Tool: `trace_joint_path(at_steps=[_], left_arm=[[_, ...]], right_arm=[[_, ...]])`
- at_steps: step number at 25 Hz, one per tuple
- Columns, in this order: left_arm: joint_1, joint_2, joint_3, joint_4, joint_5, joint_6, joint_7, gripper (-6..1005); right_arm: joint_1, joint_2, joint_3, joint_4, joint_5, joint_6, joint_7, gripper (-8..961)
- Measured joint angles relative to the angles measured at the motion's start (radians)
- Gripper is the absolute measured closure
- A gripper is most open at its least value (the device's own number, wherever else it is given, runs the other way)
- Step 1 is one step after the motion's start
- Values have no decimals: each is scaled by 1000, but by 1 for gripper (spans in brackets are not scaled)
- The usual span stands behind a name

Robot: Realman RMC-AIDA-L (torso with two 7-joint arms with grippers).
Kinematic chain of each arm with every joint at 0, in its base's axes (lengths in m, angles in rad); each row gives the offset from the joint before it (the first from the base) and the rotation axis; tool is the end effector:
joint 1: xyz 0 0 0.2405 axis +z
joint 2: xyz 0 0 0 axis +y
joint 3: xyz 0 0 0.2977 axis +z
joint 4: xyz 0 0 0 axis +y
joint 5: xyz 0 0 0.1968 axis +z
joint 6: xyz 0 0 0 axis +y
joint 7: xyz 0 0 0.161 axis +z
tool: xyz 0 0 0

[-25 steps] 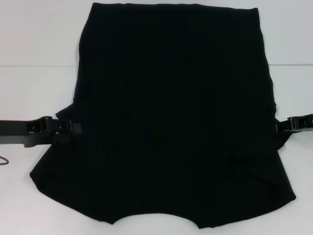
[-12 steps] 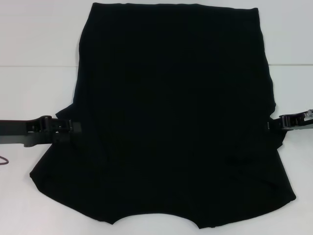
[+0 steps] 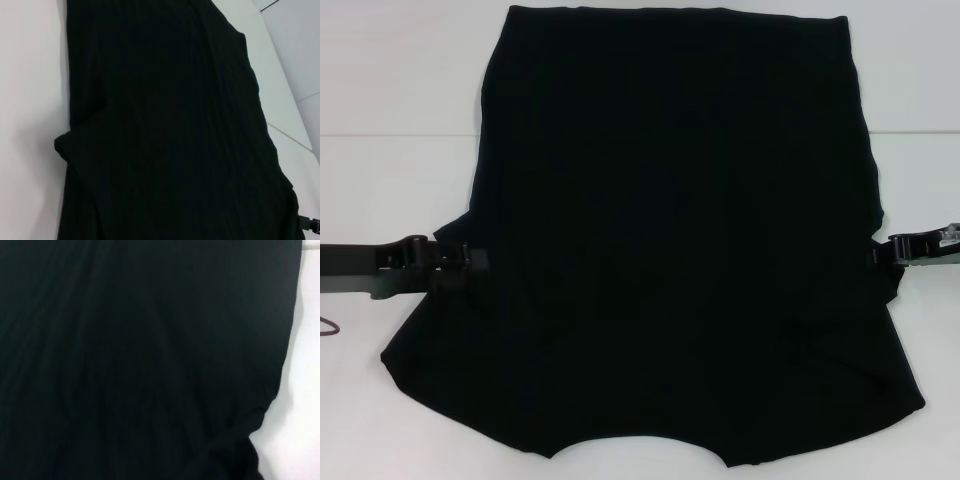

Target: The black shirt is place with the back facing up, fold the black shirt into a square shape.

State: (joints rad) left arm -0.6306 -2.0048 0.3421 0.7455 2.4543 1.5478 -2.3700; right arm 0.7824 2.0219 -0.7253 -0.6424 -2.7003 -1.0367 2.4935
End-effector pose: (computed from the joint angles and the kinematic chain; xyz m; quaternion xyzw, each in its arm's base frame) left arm -0.3250 0.3749 0.0249 -0.7269 -0.6465 -0.1872 0.1366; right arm 0.3213 0.4442 -0.0097 -0.7719 0.5581 -0.0157 0.3040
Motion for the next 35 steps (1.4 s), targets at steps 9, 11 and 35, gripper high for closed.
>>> trace_joint_path(at_steps=[9,11,35], left_arm=[[-1,1,0,0,-1,-1,0,464],[0,1,0,0,-2,-2,0,464],[5,0,0,-8,-2,-8,0,465]], right_arm=[[4,-2,1,9,2,3,1,776],[3,-2,1,9,2,3,1,853],[-20,-54,10,-17,-2,-103,24,937]])
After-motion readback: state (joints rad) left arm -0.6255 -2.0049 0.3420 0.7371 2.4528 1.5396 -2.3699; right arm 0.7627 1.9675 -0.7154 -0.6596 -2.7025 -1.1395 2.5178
